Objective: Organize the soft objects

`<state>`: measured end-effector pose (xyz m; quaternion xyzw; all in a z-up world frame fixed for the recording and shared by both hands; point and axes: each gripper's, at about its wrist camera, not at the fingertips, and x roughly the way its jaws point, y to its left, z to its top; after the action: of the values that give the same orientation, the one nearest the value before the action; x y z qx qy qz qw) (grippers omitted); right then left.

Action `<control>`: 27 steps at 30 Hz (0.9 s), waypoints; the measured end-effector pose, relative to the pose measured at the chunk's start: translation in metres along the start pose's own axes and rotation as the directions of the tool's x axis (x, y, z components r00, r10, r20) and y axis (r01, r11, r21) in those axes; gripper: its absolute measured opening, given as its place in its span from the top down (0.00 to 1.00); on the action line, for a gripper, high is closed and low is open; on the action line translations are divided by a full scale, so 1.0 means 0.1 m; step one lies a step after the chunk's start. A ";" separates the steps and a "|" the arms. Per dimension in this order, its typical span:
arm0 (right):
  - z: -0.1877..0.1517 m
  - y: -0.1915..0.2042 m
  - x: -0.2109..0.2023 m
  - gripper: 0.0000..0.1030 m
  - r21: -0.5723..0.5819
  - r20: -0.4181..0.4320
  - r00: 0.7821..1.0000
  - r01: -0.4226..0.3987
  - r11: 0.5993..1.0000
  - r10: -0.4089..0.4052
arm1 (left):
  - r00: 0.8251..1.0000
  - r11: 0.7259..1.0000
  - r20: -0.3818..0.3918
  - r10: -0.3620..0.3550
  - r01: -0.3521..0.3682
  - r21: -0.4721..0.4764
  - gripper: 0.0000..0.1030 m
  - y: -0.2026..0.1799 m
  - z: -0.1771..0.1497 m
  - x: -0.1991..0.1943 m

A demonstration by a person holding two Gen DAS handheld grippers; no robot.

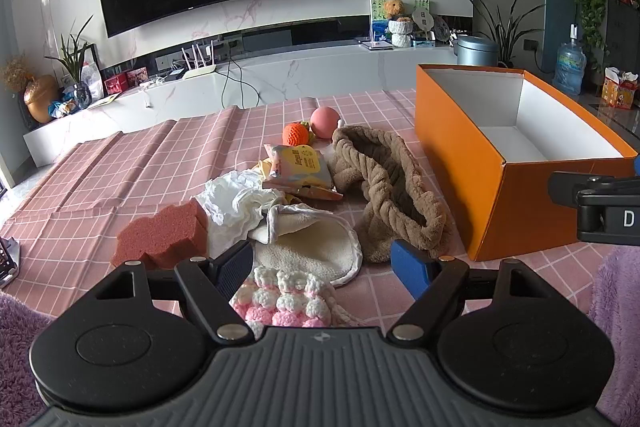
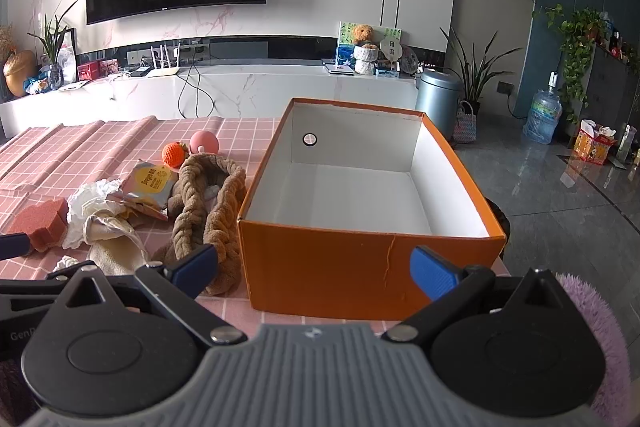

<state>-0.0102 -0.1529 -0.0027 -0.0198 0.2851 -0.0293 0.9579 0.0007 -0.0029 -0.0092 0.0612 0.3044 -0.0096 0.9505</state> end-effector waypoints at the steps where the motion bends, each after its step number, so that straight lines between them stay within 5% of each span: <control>1: 0.00 0.00 0.00 0.02 -0.001 0.000 1.000 -0.001 1.000 0.001 | 1.000 1.000 0.000 0.000 0.000 0.000 0.10 0.00 0.00 0.00; 27: 0.00 -0.02 0.05 0.02 0.005 -0.024 1.000 0.008 1.000 -0.008 | 1.000 1.000 -0.002 0.000 0.000 0.000 0.10 0.00 0.00 0.00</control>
<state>-0.0065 -0.1549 -0.0054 -0.0180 0.2963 -0.0342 0.9543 0.0008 -0.0027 -0.0088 0.0611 0.3051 -0.0097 0.9503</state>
